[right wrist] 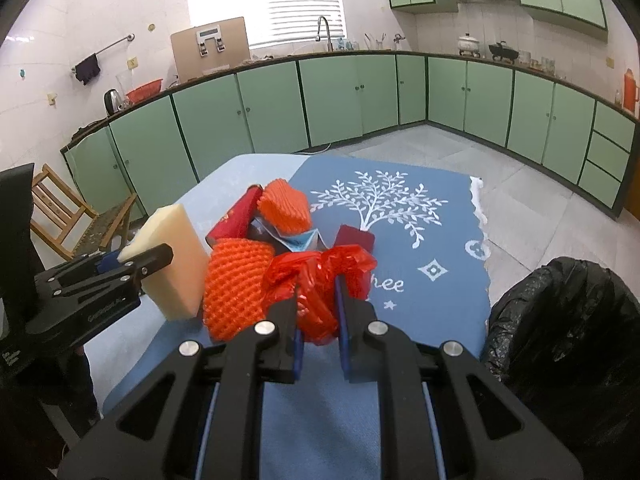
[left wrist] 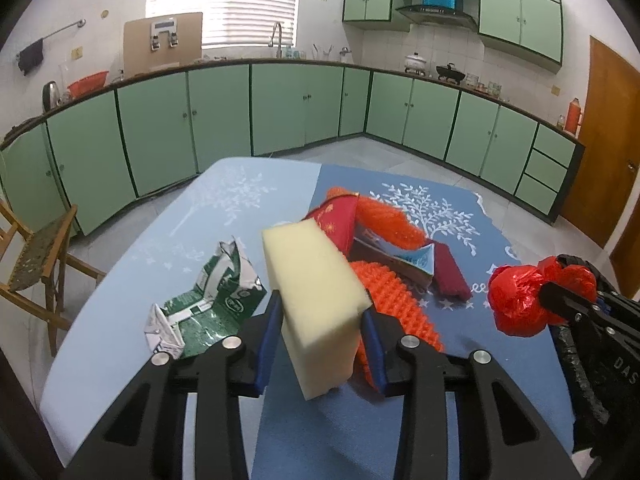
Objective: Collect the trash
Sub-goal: 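Grasp the yellow sponge with the left tool, then lift the red bag with the right tool while the left tool lifts the sponge toward the bin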
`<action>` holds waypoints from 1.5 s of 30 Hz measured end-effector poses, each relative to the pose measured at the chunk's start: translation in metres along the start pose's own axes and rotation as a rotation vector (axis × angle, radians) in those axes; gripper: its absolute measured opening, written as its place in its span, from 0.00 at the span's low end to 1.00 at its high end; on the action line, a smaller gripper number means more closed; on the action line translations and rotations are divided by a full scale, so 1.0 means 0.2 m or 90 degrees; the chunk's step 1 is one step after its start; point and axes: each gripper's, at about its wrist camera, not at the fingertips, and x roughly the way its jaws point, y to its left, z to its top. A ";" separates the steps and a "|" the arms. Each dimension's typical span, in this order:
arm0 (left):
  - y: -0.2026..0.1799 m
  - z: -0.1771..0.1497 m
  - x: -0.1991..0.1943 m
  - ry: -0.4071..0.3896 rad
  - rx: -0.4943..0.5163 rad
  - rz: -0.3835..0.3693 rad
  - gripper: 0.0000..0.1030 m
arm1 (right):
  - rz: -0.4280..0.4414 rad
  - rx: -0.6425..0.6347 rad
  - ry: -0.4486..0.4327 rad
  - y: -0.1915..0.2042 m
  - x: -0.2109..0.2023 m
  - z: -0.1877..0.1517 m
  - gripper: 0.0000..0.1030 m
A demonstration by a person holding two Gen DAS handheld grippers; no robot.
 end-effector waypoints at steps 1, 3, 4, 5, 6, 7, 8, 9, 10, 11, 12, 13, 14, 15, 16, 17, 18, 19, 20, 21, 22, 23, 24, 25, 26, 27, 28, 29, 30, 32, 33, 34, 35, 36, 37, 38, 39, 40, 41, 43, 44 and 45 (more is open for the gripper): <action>0.00 0.01 -0.01 -0.003 0.001 -0.001 0.36 | -0.001 -0.001 -0.002 0.00 -0.01 0.01 0.12; -0.01 0.02 -0.04 -0.010 0.004 -0.002 0.36 | -0.001 0.000 -0.008 0.01 -0.04 0.02 0.12; -0.01 0.03 -0.05 -0.013 0.005 -0.002 0.36 | -0.002 0.001 -0.011 0.01 -0.05 0.02 0.12; -0.02 0.03 -0.07 -0.018 0.007 -0.003 0.36 | -0.002 0.002 -0.013 0.00 -0.06 0.02 0.12; -0.02 0.04 -0.08 -0.022 0.008 -0.004 0.36 | -0.002 0.004 -0.016 0.00 -0.08 0.03 0.12; -0.03 0.05 -0.09 -0.026 0.008 -0.004 0.36 | -0.003 0.004 -0.018 0.00 -0.09 0.03 0.12; -0.03 0.06 -0.11 -0.031 0.008 -0.005 0.36 | -0.004 0.005 -0.022 0.00 -0.11 0.04 0.12; -0.03 0.06 -0.12 -0.035 0.009 -0.006 0.36 | -0.005 0.004 -0.026 0.00 -0.12 0.04 0.12; -0.04 0.07 -0.14 -0.040 0.009 -0.007 0.36 | -0.006 0.004 -0.029 0.00 -0.14 0.05 0.12; -0.04 0.08 -0.16 -0.046 0.010 -0.008 0.36 | -0.006 0.003 -0.033 0.00 -0.16 0.05 0.12; -0.05 0.08 -0.17 -0.050 0.011 -0.010 0.36 | -0.007 0.002 -0.038 0.00 -0.18 0.06 0.12; -0.05 0.09 -0.19 -0.054 0.012 -0.012 0.36 | -0.008 0.002 -0.041 0.00 -0.20 0.06 0.12; -0.06 0.10 -0.20 -0.060 0.014 -0.014 0.36 | -0.008 0.002 -0.046 0.00 -0.22 0.06 0.12; -0.06 0.10 -0.22 -0.064 0.016 -0.016 0.36 | -0.009 0.002 -0.049 -0.01 -0.24 0.07 0.12; -0.07 0.11 -0.23 -0.068 0.019 -0.018 0.36 | -0.010 0.003 -0.053 -0.01 -0.25 0.07 0.12; -0.08 0.12 -0.25 -0.072 0.021 -0.022 0.36 | -0.010 0.003 -0.058 -0.01 -0.28 0.07 0.12; -0.09 0.12 -0.27 -0.074 0.022 -0.027 0.36 | -0.011 0.004 -0.061 -0.02 -0.30 0.08 0.12; -0.10 0.13 -0.28 -0.076 0.023 -0.030 0.36 | -0.011 0.006 -0.065 -0.02 -0.32 0.08 0.12; -0.11 0.13 -0.29 -0.079 0.026 -0.034 0.36 | -0.012 0.007 -0.069 -0.03 -0.33 0.08 0.12; -0.12 0.13 -0.30 -0.081 0.028 -0.038 0.36 | -0.013 0.008 -0.073 -0.03 -0.35 0.09 0.12; -0.14 0.14 -0.32 -0.083 0.032 -0.044 0.36 | -0.015 0.008 -0.076 -0.04 -0.37 0.09 0.12; -0.15 0.13 -0.33 -0.084 0.034 -0.048 0.36 | -0.016 0.007 -0.080 -0.04 -0.39 0.09 0.12; -0.16 0.14 -0.34 -0.085 0.036 -0.053 0.36 | -0.018 0.007 -0.085 -0.05 -0.41 0.09 0.12; -0.18 0.14 -0.35 -0.088 0.038 -0.059 0.36 | -0.019 0.007 -0.088 -0.05 -0.43 0.09 0.12; -0.20 0.14 -0.36 -0.090 0.041 -0.064 0.36 | -0.021 0.007 -0.091 -0.05 -0.44 0.09 0.12; -0.21 0.14 -0.37 -0.091 0.044 -0.067 0.36 | -0.022 0.009 -0.094 -0.06 -0.46 0.09 0.12; -0.23 0.14 -0.38 -0.093 0.047 -0.074 0.36 | -0.023 0.011 -0.096 -0.07 -0.47 0.09 0.12; -0.24 0.14 -0.39 -0.094 0.048 -0.078 0.36 | -0.024 0.013 -0.099 -0.08 -0.49 0.09 0.12; -0.26 0.14 -0.40 -0.095 0.050 -0.082 0.36 | -0.026 0.014 -0.101 -0.08 -0.50 0.09 0.12; -0.29 0.14 -0.42 -0.096 0.053 -0.093 0.36 | -0.032 0.014 -0.107 -0.10 -0.54 0.08 0.12; -0.30 0.14 -0.42 -0.097 0.055 -0.096 0.36 | -0.035 0.016 -0.109 -0.11 -0.56 0.08 0.12; -0.31 0.14 -0.43 -0.098 0.057 -0.101 0.36 | -0.037 0.018 -0.111 -0.12 -0.57 0.08 0.12; -0.33 0.14 -0.44 -0.099 0.060 -0.107 0.36 | -0.040 0.021 -0.114 -0.13 -0.59 0.07 0.12; -0.35 0.13 -0.44 -0.100 0.063 -0.112 0.36 | -0.042 0.024 -0.116 -0.15 -0.61 0.07 0.12; -0.37 0.13 -0.45 -0.101 0.066 -0.117 0.36 | -0.046 0.027 -0.118 -0.16 -0.63 0.06 0.12; -0.39 0.13 -0.46 -0.102 0.070 -0.123 0.36 | -0.051 0.029 -0.120 -0.17 -0.64 0.06 0.12; -0.41 0.13 -0.46 -0.103 0.075 -0.131 0.36 | -0.056 0.031 -0.121 -0.18 -0.66 0.06 0.12; -0.43 0.13 -0.47 -0.102 0.077 -0.138 0.36 | -0.061 0.033 -0.122 -0.20 -0.67 0.05 0.12; -0.44 0.13 -0.47 -0.102 0.080 -0.143 0.36 | -0.064 0.034 -0.123 -0.21 -0.69 0.05 0.12; -0.47 0.13 -0.48 -0.104 0.087 -0.154 0.36 | -0.074 0.039 -0.124 -0.24 -0.72 0.03 0.12; -0.50 0.13 -0.49 -0.104 0.092 -0.162 0.36 | -0.080 0.041 -0.123 -0.25 -0.73 0.02 0.12; -0.52 0.12 -0.49 -0.103 0.095 -0.169 0.36 | -0.086 0.044 -0.123 -0.27 -0.75 0.01 0.12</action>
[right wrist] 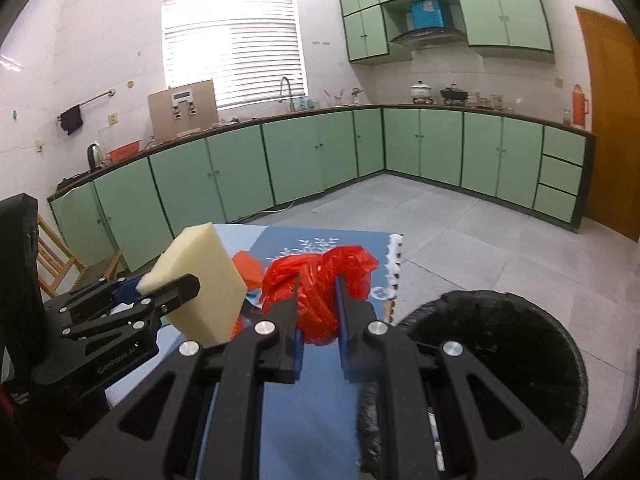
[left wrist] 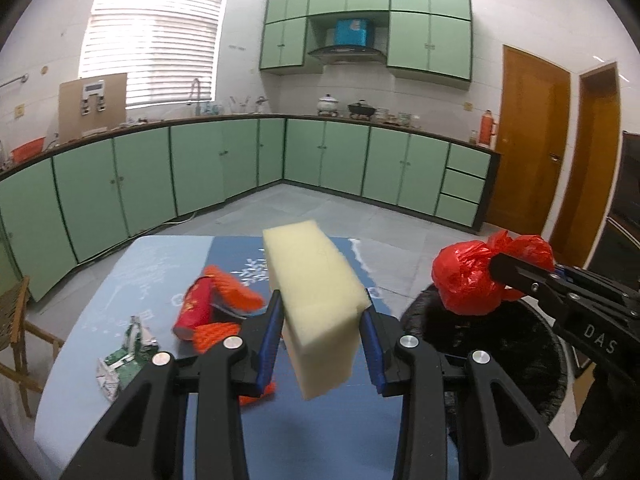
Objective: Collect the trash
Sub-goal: 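Lift the red bag with the right tool while the left tool lifts the sponge toward the bin, then hold both items over the bin and open both tools to drop them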
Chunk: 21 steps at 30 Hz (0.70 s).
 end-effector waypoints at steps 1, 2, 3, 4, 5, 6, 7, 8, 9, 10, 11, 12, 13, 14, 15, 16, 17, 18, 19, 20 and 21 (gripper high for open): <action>-0.02 0.00 0.00 0.001 0.003 -0.007 0.35 | -0.007 0.003 0.000 -0.02 -0.02 -0.01 0.12; -0.05 0.00 0.01 0.002 0.006 -0.012 0.36 | -0.014 0.006 0.001 -0.05 -0.03 -0.02 0.12; -0.07 0.00 0.01 0.002 0.010 -0.020 0.36 | -0.020 0.008 0.001 -0.07 -0.04 -0.02 0.12; -0.10 0.00 0.02 0.004 0.014 -0.029 0.35 | -0.029 0.011 0.001 -0.09 -0.06 -0.03 0.12; -0.12 0.00 0.02 0.006 0.017 -0.037 0.35 | -0.037 0.014 0.002 -0.12 -0.08 -0.04 0.12; -0.14 0.00 0.03 0.009 0.021 -0.043 0.35 | -0.043 0.017 0.002 -0.14 -0.09 -0.04 0.12; -0.17 0.00 0.04 0.011 0.024 -0.051 0.35 | -0.051 0.021 0.003 -0.17 -0.10 -0.05 0.12; -0.20 -0.01 0.05 0.014 0.029 -0.062 0.35 | -0.062 0.025 0.003 -0.20 -0.12 -0.06 0.12; -0.23 -0.01 0.06 0.016 0.033 -0.069 0.35 | -0.068 0.028 0.004 -0.22 -0.13 -0.07 0.12; -0.27 -0.01 0.07 0.017 0.038 -0.077 0.35 | -0.077 0.032 0.004 -0.24 -0.14 -0.09 0.12; -0.30 -0.01 0.08 0.019 0.042 -0.084 0.35 | -0.084 0.036 0.005 -0.27 -0.16 -0.10 0.12; -0.33 -0.01 0.09 0.020 0.046 -0.091 0.35 | -0.093 0.041 0.005 -0.30 -0.17 -0.11 0.12; -0.36 -0.01 0.10 0.023 0.051 -0.101 0.35 | -0.100 0.045 0.006 -0.33 -0.19 -0.12 0.12; -0.39 -0.01 0.11 0.024 0.054 -0.108 0.35 | -0.108 0.048 0.007 -0.35 -0.20 -0.13 0.12; -0.43 -0.01 0.12 0.026 0.058 -0.115 0.35 | -0.117 0.053 0.008 -0.38 -0.21 -0.14 0.12; -0.46 -0.01 0.13 0.027 0.062 -0.121 0.35 | -0.124 0.056 0.010 -0.41 -0.21 -0.16 0.12; -0.49 -0.02 0.14 0.030 0.067 -0.132 0.35 | -0.131 0.060 0.011 -0.43 -0.22 -0.16 0.12; -0.52 -0.02 0.15 0.032 0.070 -0.139 0.35 | -0.139 0.065 0.012 -0.46 -0.22 -0.18 0.12; -0.55 -0.02 0.17 0.033 0.073 -0.145 0.35 | -0.146 0.068 0.014 -0.49 -0.23 -0.19 0.12; -0.58 -0.02 0.19 0.035 0.077 -0.154 0.35 | -0.152 0.072 0.016 -0.51 -0.23 -0.20 0.12; -0.62 -0.02 0.20 0.037 0.080 -0.160 0.35 | -0.161 0.076 0.018 -0.54 -0.23 -0.21 0.12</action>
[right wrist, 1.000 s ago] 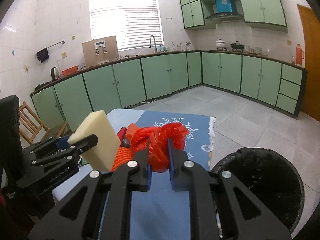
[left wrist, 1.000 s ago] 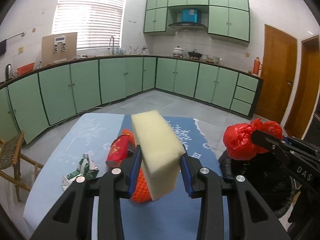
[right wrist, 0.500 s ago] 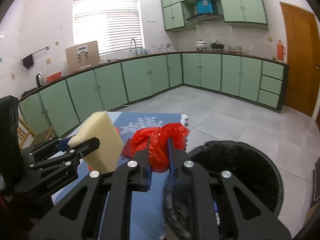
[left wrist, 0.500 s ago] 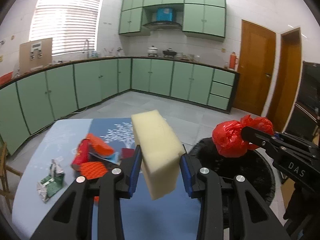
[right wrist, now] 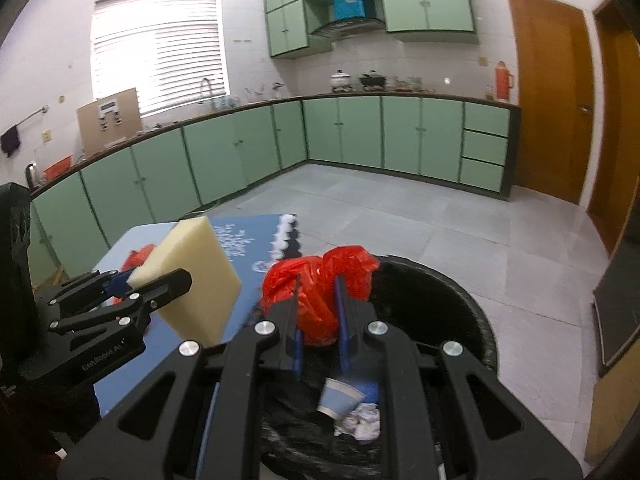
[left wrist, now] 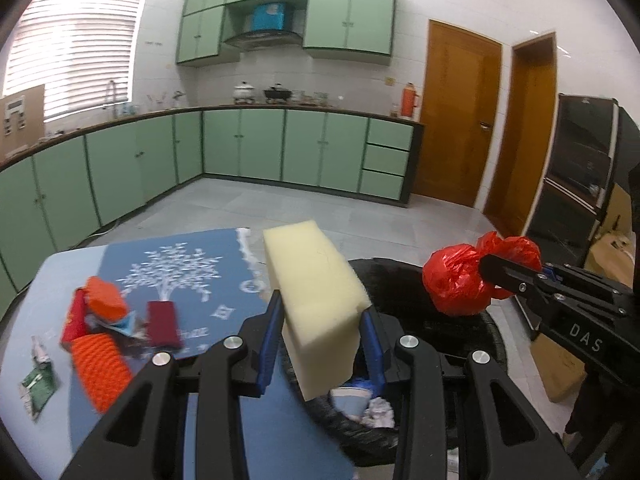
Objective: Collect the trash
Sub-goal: 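Hold both items over the bin and open both tools to drop them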
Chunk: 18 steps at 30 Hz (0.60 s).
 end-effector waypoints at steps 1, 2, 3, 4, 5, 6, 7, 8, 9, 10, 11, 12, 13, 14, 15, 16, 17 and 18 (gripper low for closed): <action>-0.02 0.00 0.02 0.002 0.003 -0.006 0.35 | -0.008 0.004 0.004 -0.04 0.01 -0.01 0.12; -0.05 0.00 0.05 0.005 0.005 -0.013 0.35 | -0.013 0.007 0.007 -0.06 0.02 -0.02 0.12; -0.07 0.00 0.08 0.007 0.006 -0.019 0.35 | -0.019 0.011 0.010 -0.10 0.03 -0.03 0.12; -0.09 0.01 0.10 0.009 0.007 -0.024 0.35 | -0.024 0.014 0.013 -0.12 0.05 -0.04 0.12; -0.11 0.01 0.14 0.013 0.009 -0.028 0.35 | -0.029 0.016 0.016 -0.14 0.06 -0.05 0.12; -0.13 0.01 0.16 0.016 0.010 -0.032 0.35 | -0.036 0.017 0.022 -0.17 0.08 -0.06 0.12; -0.15 0.02 0.20 0.020 0.011 -0.039 0.35 | -0.040 0.019 0.026 -0.19 0.10 -0.08 0.12; -0.16 0.01 0.22 0.023 0.012 -0.041 0.35 | -0.043 0.021 0.030 -0.21 0.11 -0.09 0.12; -0.18 0.01 0.25 0.027 0.013 -0.045 0.35 | -0.047 0.023 0.034 -0.23 0.13 -0.10 0.12; -0.19 0.02 0.27 0.030 0.014 -0.048 0.35 | -0.050 0.025 0.038 -0.24 0.15 -0.10 0.12; -0.20 0.02 0.30 0.036 0.013 -0.051 0.35 | -0.053 0.026 0.043 -0.25 0.17 -0.11 0.12; -0.21 0.02 0.33 0.042 0.011 -0.055 0.35 | -0.055 0.026 0.047 -0.26 0.20 -0.11 0.13; -0.22 0.02 0.35 0.046 0.009 -0.058 0.36 | -0.061 0.026 0.051 -0.27 0.22 -0.11 0.16; -0.23 0.02 0.39 0.055 0.007 -0.066 0.36 | -0.067 0.026 0.056 -0.28 0.25 -0.11 0.20; -0.24 0.02 0.42 0.062 0.006 -0.070 0.36 | -0.070 0.029 0.063 -0.29 0.27 -0.12 0.24; -0.25 0.02 0.44 0.068 0.006 -0.071 0.38 | -0.077 0.032 0.066 -0.30 0.27 -0.14 0.32; -0.25 0.02 0.46 0.074 0.005 -0.070 0.39 | -0.082 0.037 0.070 -0.32 0.28 -0.15 0.36; -0.25 0.02 0.48 0.081 0.001 -0.075 0.47 | -0.083 0.040 0.073 -0.33 0.28 -0.16 0.41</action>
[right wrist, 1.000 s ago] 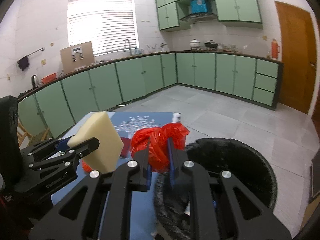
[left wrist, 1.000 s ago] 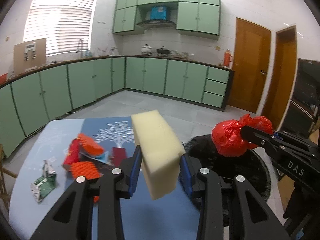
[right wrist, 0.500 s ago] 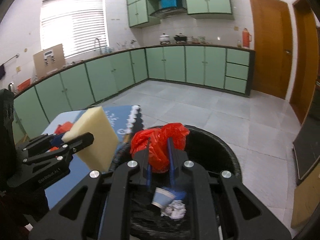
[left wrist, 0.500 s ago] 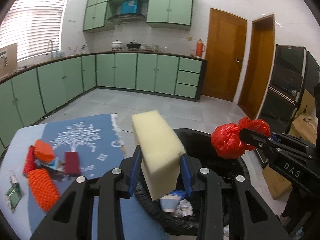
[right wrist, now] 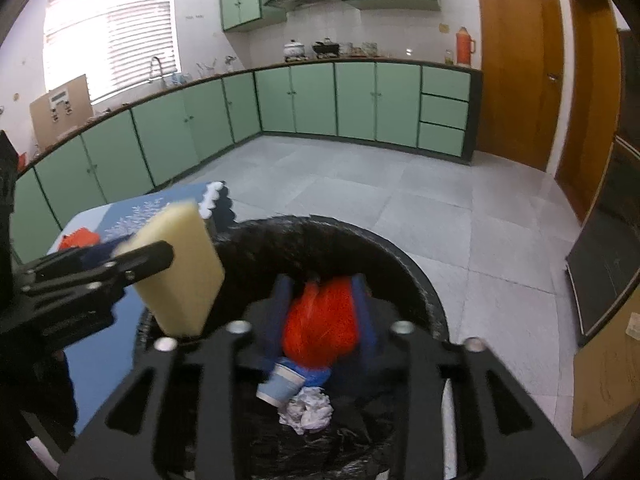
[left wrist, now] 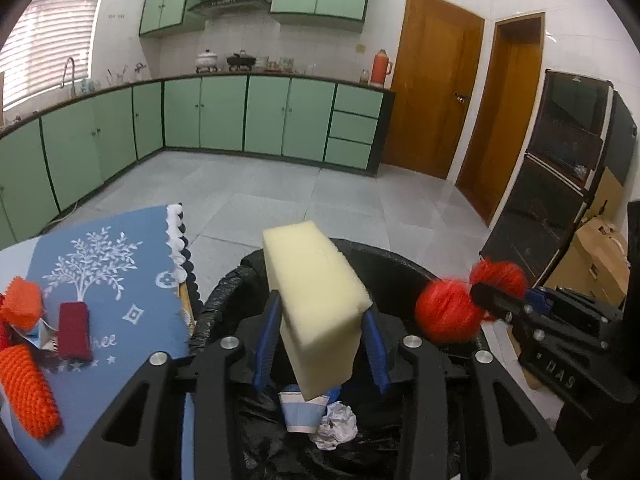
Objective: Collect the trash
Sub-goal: 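Hold both items over the bin and open both tools to drop them, then move both tools back from the bin to the table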
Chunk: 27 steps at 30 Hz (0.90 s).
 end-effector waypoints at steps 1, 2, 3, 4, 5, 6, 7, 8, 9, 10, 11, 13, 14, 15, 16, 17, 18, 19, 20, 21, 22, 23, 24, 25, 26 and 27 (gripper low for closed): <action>0.01 0.00 0.01 0.004 -0.002 -0.004 0.55 | -0.005 0.004 0.003 -0.01 0.00 -0.01 0.48; 0.01 0.00 0.00 0.003 -0.005 -0.003 0.58 | -0.009 0.007 0.003 -0.01 0.00 -0.01 0.53; 0.02 0.01 0.00 0.000 -0.006 -0.004 0.63 | -0.014 0.009 0.003 -0.01 0.00 -0.02 0.61; 0.03 0.01 -0.01 -0.003 -0.006 -0.005 0.66 | -0.016 0.010 0.001 -0.01 -0.01 -0.02 0.67; 0.04 0.00 -0.03 -0.007 -0.007 -0.004 0.68 | -0.019 0.012 -0.002 0.00 -0.02 -0.03 0.71; 0.06 0.00 -0.04 -0.009 -0.010 -0.002 0.68 | -0.023 0.015 -0.005 0.00 -0.03 -0.03 0.79; 0.08 0.00 -0.06 -0.012 -0.013 0.001 0.68 | -0.025 0.018 -0.010 0.01 -0.04 -0.03 0.86; 0.09 0.01 -0.07 -0.015 -0.017 0.004 0.68 | -0.024 0.019 -0.013 0.02 -0.06 -0.03 0.87; 0.12 0.02 -0.09 -0.019 -0.020 0.010 0.68 | -0.021 0.019 -0.017 0.04 -0.07 -0.03 0.87; 0.14 0.02 -0.11 -0.024 -0.024 0.016 0.69 | -0.017 0.018 -0.019 0.06 -0.08 -0.03 0.88; 0.17 0.02 -0.14 -0.031 -0.027 0.026 0.70 | -0.014 0.016 -0.020 0.08 -0.09 -0.02 0.88; 0.23 0.02 -0.20 -0.043 -0.036 0.046 0.73 | 0.001 0.009 -0.026 0.14 -0.11 0.00 0.89; 0.26 0.02 -0.23 -0.047 -0.039 0.052 0.73 | 0.008 0.005 -0.029 0.16 -0.13 0.01 0.90; 0.29 0.02 -0.26 -0.053 -0.039 0.064 0.73 | 0.017 -0.001 -0.033 0.20 -0.14 0.02 0.90; 0.31 0.02 -0.29 -0.056 -0.039 0.074 0.74 | 0.027 -0.008 -0.037 0.24 -0.15 0.03 0.90; 0.35 0.01 -0.32 -0.060 -0.040 0.086 0.74 | 0.035 -0.011 -0.039 0.27 -0.15 0.04 0.90; 0.38 0.00 -0.35 -0.064 -0.042 0.097 0.74 | 0.049 -0.014 -0.042 0.32 -0.16 0.05 0.90; 0.41 -0.01 -0.39 -0.067 -0.043 0.108 0.74 | 0.059 -0.017 -0.045 0.37 -0.17 0.06 0.91; 0.44 -0.02 -0.42 -0.071 -0.045 0.119 0.74 | 0.067 -0.020 -0.048 0.41 -0.17 0.06 0.91; 0.47 -0.04 -0.46 -0.074 -0.046 0.130 0.74 | 0.080 -0.024 -0.051 0.45 -0.17 0.07 0.91; 0.52 -0.06 -0.50 -0.076 -0.049 0.144 0.74 | 0.094 -0.027 -0.054 0.51 -0.17 0.07 0.91; 0.54 -0.07 -0.52 -0.077 -0.051 0.154 0.74 | 0.102 -0.031 -0.058 0.55 -0.17 0.08 0.91; 0.57 -0.09 -0.55 -0.078 -0.056 0.165 0.74 | 0.111 -0.036 -0.061 0.60 -0.17 0.08 0.91; 0.62 -0.12 -0.59 -0.079 -0.063 0.179 0.74 | 0.121 -0.041 -0.061 0.64 -0.16 0.09 0.91; 0.65 -0.13 -0.62 -0.079 -0.069 0.190 0.74 | 0.133 -0.048 -0.062 0.70 -0.15 0.09 0.91; 0.68 -0.15 -0.64 -0.080 -0.074 0.201 0.74 | 0.133 -0.048 -0.062 0.70 -0.15 0.09 0.91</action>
